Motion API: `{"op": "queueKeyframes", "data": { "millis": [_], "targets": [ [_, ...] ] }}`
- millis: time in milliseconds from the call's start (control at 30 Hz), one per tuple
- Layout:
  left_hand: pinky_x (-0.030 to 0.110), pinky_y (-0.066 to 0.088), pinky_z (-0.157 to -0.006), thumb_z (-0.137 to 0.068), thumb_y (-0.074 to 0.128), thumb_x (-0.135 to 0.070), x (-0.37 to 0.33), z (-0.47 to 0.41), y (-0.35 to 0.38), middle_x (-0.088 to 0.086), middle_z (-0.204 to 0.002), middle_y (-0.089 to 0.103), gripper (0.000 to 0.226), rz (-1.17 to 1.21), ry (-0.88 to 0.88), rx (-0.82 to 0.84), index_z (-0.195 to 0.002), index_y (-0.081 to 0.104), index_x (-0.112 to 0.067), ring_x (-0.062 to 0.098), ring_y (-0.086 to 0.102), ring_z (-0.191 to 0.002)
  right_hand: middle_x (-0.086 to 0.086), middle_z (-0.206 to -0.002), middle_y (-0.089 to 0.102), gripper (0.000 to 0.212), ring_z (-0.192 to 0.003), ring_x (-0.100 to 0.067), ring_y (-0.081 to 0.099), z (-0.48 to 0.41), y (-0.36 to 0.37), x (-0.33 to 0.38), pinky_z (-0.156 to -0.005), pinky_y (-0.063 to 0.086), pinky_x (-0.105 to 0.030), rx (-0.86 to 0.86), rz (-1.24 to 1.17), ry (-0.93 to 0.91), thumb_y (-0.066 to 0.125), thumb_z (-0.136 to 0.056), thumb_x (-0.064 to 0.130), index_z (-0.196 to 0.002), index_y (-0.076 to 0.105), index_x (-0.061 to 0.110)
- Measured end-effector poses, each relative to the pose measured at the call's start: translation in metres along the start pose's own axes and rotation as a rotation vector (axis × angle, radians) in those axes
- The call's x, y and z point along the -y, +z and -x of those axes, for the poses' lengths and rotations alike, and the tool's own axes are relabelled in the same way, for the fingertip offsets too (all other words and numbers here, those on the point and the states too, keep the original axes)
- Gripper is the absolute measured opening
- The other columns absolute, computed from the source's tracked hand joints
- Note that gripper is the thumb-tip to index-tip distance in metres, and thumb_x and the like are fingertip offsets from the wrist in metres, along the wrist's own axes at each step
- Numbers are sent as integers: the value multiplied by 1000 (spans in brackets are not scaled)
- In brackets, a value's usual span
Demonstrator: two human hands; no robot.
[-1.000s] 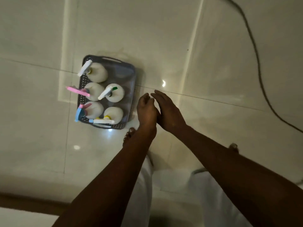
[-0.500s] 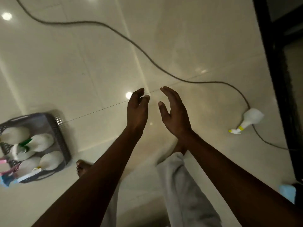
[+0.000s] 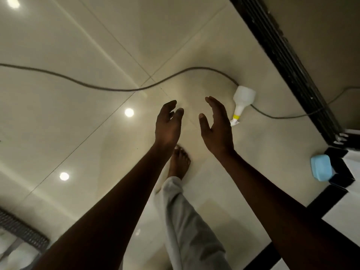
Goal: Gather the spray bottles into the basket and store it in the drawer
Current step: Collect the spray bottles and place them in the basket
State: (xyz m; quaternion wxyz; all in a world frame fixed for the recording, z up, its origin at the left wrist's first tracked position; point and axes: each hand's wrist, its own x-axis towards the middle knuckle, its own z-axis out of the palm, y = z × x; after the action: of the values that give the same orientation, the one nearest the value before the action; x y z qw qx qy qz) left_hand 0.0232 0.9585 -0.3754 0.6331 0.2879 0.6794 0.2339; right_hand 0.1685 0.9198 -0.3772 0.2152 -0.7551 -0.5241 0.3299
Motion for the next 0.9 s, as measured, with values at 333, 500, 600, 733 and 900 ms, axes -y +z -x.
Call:
{"op": "queueKeyframes", "data": {
  "millis": [333,500,600,733,900],
  "targets": [
    [24,39,-102,-106,56,-37,24,-72,135,-3,-155,58,46,-167,-116,189,-151,56,-24,14,55,-136,-17,-158,48,59,-150,-30,45,-80,-55,-144,-120,38,-22,-127,38,263,69,-100,16,-153,47,0],
    [25,36,-104,-107,54,-36,40,-110,181,0,-155,58,47,-203,-161,248,-152,55,-21,19,53,-143,-15,-167,35,72,-156,-28,36,-123,-59,-204,-123,33,-31,-101,64,436,72,-98,23,-160,38,8],
    [27,38,-106,-107,52,-36,48,-130,201,2,-156,58,48,-193,-191,276,-152,55,-19,21,53,-142,-14,-169,31,80,-158,-28,32,-145,-53,-230,-123,34,-34,-106,72,480,75,-96,29,-163,35,12],
    [41,47,-116,-108,51,-36,56,-149,218,3,-151,61,46,-152,-231,294,-151,56,-19,25,56,-137,-12,-167,33,92,-155,-30,36,-165,-41,-248,-122,39,-39,-99,58,521,84,-88,31,-164,33,16],
    [39,45,-113,-109,52,-36,58,-158,221,7,-151,60,47,-113,-261,312,-152,54,-18,26,56,-138,-11,-157,43,91,-142,-30,49,-176,-35,-254,-103,50,-30,-122,55,559,90,-80,36,-157,43,20]
  ]
}}
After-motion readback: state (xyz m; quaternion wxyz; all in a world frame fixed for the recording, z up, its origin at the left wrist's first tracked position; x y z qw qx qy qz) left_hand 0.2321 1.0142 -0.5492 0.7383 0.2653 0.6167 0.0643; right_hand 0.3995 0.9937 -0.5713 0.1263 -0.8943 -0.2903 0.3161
